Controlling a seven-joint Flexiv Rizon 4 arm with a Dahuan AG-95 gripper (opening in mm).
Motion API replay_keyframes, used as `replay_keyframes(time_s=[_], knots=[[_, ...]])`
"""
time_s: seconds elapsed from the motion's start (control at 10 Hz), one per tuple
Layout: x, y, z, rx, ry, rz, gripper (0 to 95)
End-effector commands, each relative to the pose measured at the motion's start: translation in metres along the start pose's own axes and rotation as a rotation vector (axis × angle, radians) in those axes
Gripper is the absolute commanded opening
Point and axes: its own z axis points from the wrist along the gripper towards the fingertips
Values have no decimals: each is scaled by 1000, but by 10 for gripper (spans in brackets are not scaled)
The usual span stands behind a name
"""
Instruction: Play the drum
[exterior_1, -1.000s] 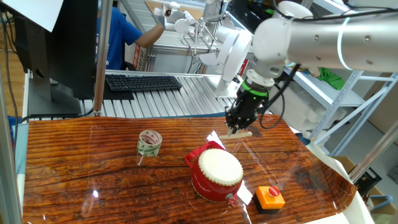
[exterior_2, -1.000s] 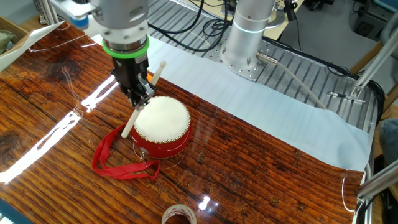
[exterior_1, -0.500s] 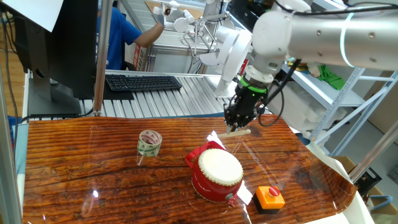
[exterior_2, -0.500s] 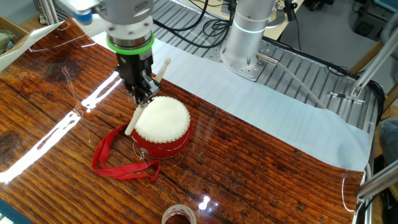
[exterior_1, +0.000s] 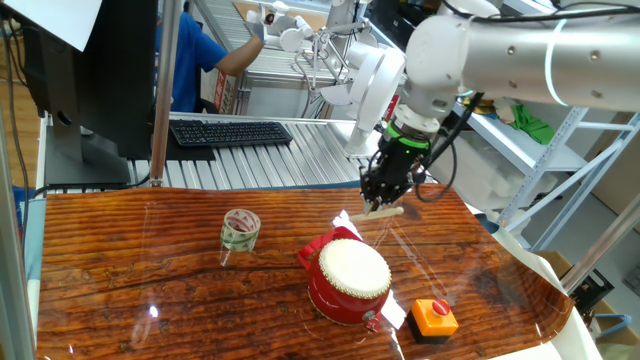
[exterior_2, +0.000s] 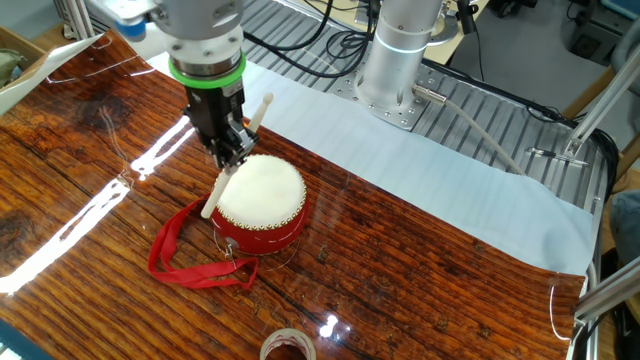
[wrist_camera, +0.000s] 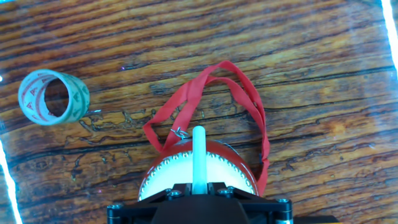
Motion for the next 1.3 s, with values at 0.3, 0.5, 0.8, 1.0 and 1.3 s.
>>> replay_keyframes(time_s=[0.3,0.5,0.8,1.0,1.3], knots=[[11,5,6,-3,-36,1,0],[15,4,4,1,-56,-8,0],[16,5,2,12,-87,13,0],[16,5,2,9,-149,14,0],[15,6,3,14,-128,31,0]])
